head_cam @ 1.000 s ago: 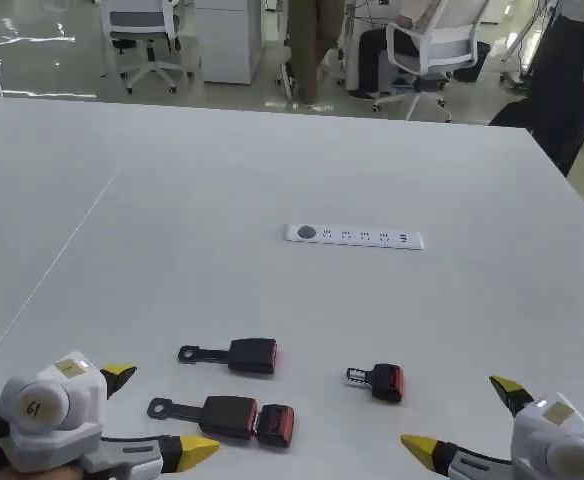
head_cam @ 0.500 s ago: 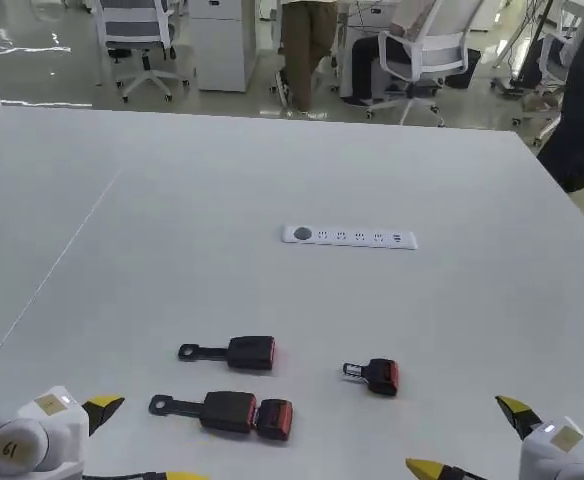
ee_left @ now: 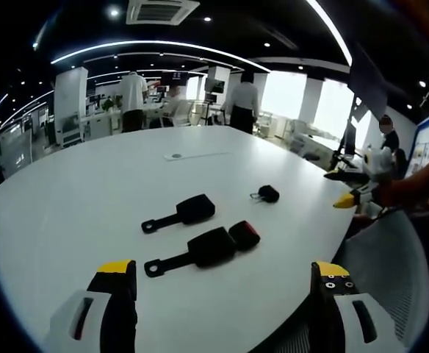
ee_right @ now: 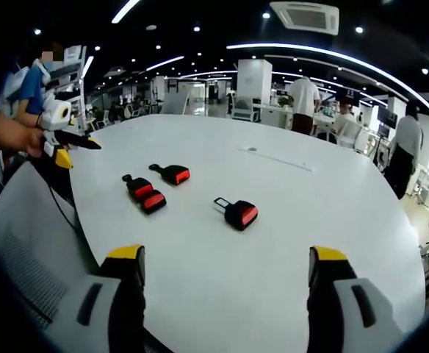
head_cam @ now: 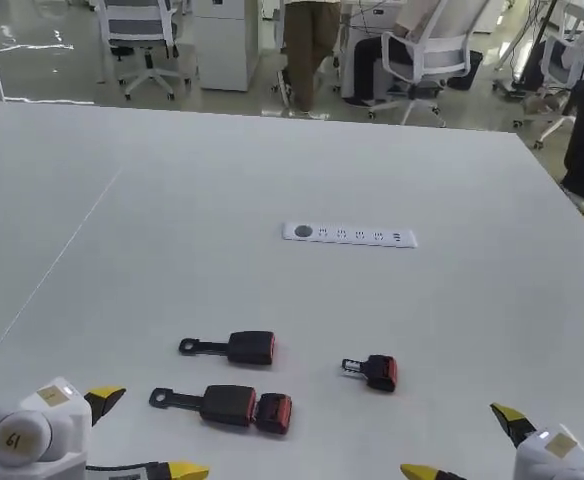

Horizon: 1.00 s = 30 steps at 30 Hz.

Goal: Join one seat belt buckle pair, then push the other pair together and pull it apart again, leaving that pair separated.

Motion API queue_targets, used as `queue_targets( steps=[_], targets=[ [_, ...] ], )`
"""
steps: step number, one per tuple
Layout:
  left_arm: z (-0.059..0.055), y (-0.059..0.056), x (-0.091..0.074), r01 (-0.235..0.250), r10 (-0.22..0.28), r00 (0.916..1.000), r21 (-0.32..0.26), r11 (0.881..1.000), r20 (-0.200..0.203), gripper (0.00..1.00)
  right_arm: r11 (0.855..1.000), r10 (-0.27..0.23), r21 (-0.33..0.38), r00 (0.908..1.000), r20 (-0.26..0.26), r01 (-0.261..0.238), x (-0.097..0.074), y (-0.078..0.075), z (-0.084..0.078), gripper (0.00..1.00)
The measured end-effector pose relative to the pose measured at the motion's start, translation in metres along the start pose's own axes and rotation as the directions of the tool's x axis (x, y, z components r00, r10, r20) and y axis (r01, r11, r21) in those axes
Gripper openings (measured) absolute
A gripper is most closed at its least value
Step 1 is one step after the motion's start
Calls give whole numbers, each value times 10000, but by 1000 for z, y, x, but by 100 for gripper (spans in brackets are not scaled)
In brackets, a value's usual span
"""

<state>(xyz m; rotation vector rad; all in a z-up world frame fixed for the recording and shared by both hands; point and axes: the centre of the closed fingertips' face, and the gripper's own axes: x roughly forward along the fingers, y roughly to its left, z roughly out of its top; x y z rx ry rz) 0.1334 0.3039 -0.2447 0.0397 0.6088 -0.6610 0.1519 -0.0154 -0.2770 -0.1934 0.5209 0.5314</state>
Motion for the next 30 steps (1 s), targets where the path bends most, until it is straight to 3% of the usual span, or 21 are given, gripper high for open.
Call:
queue_targets(
  steps=[12,30],
  targets=[
    [-1,1,3,23,-23,10000,5,10000,30,100,9996,92,-269,9998,-159,-97,0,4,-4,94],
    [-2,6,4,16,-16,10000,-4,10000,2,100,9999,128,-91,9999,-105,-129,4,3,-1,94]
  ],
)
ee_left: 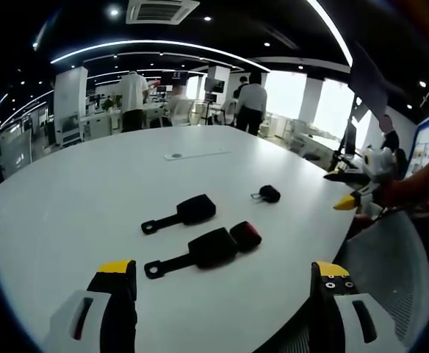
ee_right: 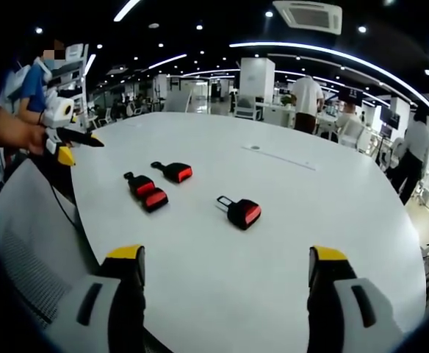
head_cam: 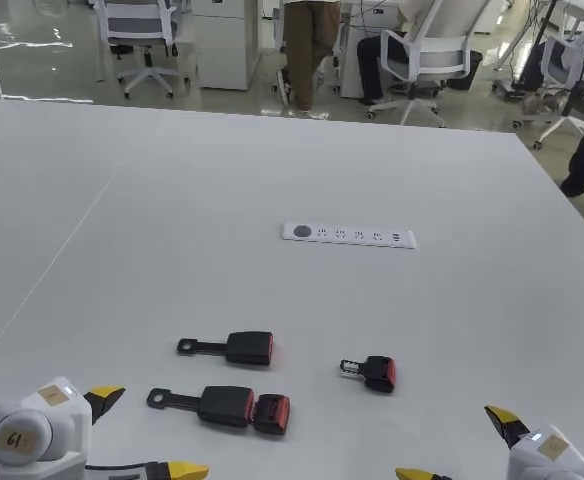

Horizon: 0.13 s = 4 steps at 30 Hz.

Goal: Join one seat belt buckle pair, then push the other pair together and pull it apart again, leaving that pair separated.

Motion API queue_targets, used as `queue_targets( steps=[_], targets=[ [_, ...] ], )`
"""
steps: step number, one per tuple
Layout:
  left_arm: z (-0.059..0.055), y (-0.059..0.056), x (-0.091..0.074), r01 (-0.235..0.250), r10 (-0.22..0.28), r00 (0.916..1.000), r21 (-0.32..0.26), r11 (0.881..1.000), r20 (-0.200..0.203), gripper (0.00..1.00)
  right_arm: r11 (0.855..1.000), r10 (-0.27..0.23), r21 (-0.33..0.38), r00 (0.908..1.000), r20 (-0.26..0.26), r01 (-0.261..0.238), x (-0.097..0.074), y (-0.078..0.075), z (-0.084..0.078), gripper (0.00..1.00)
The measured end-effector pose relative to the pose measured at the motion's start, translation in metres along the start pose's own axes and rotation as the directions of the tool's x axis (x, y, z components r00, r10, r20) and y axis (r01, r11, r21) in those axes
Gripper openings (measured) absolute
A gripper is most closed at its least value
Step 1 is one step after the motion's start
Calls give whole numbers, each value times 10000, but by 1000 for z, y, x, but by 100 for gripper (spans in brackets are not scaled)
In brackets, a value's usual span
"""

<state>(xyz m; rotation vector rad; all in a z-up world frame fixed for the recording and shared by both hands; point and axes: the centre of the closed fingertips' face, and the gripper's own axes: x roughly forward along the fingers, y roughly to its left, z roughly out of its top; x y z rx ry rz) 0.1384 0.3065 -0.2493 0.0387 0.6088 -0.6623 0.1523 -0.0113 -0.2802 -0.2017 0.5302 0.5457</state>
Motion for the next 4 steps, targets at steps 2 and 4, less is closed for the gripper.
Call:
queue_targets(
  steps=[2,4],
  targets=[
    [0,2,0,-61,61,10000,70,10000,-25,100,10000,16,56,10000,14,-16,1,0,0,94],
    [0,3,-1,-93,93,10000,96,9999,-29,100,10000,20,71,10000,19,-20,1,0,0,94]
  ],
)
